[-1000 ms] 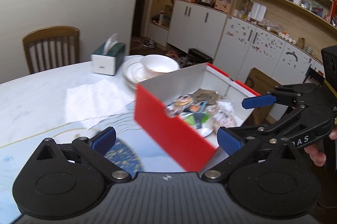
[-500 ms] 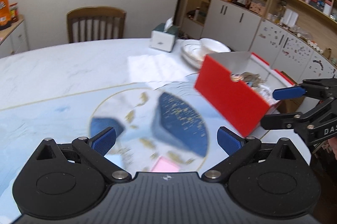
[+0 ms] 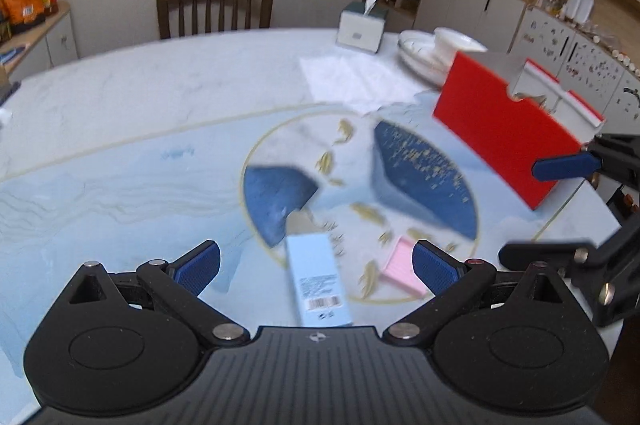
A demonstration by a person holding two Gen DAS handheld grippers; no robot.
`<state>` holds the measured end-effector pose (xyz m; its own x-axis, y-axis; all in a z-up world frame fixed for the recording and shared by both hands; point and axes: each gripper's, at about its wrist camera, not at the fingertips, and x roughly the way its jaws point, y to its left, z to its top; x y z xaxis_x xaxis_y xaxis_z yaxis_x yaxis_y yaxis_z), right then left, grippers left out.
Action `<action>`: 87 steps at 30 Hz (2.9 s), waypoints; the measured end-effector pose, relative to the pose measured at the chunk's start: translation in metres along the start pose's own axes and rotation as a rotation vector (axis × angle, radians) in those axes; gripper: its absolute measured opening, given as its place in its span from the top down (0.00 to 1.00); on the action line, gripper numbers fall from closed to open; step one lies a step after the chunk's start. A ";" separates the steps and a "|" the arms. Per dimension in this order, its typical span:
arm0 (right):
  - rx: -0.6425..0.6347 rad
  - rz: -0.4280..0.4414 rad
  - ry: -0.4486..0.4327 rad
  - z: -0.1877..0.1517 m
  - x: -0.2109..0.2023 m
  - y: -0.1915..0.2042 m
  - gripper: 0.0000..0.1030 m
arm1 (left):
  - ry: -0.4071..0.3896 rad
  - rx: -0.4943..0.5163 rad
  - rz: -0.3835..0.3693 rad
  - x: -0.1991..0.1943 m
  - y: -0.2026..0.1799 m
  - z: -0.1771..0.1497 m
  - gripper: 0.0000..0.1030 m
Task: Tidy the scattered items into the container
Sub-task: 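Move both tools back over the blue box and pink comb, then grasp the light-blue box with the left tool while the right tool grasps the pink comb, then carry the light-blue box and pink comb with both tools into the box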
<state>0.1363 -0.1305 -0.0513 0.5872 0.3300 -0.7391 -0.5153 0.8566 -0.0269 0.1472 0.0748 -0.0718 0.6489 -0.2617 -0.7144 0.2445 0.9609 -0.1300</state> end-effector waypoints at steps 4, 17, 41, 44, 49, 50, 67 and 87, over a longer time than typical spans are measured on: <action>-0.021 -0.004 0.031 -0.005 0.022 0.009 0.07 | 0.031 0.007 0.020 0.014 0.003 -0.003 0.00; -0.071 0.020 0.114 -0.011 0.063 0.026 0.19 | 0.063 0.020 0.056 0.037 0.007 -0.007 0.00; -0.020 0.063 0.119 -0.004 0.071 0.018 0.58 | 0.053 0.078 0.070 0.035 -0.006 -0.012 0.56; -0.017 0.057 0.124 -0.004 0.071 0.018 0.59 | 0.057 0.082 0.076 0.035 -0.006 -0.012 0.64; -0.008 0.054 0.113 -0.003 0.065 0.014 0.59 | 0.058 0.085 0.090 0.034 -0.007 -0.013 0.70; -0.005 0.052 0.111 -0.003 0.063 0.013 0.59 | 0.059 0.085 0.090 0.034 -0.008 -0.013 0.71; 0.048 0.030 0.069 0.002 0.013 -0.017 0.59 | 0.019 0.089 0.027 0.005 -0.040 0.007 0.71; 0.087 0.016 0.006 -0.003 -0.054 -0.078 0.59 | -0.037 0.132 -0.074 -0.017 -0.121 0.041 0.71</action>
<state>0.1431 -0.2165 -0.0113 0.5758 0.3417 -0.7428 -0.4682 0.8826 0.0430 0.1366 -0.0404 -0.0158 0.6511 -0.3365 -0.6803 0.3833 0.9194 -0.0880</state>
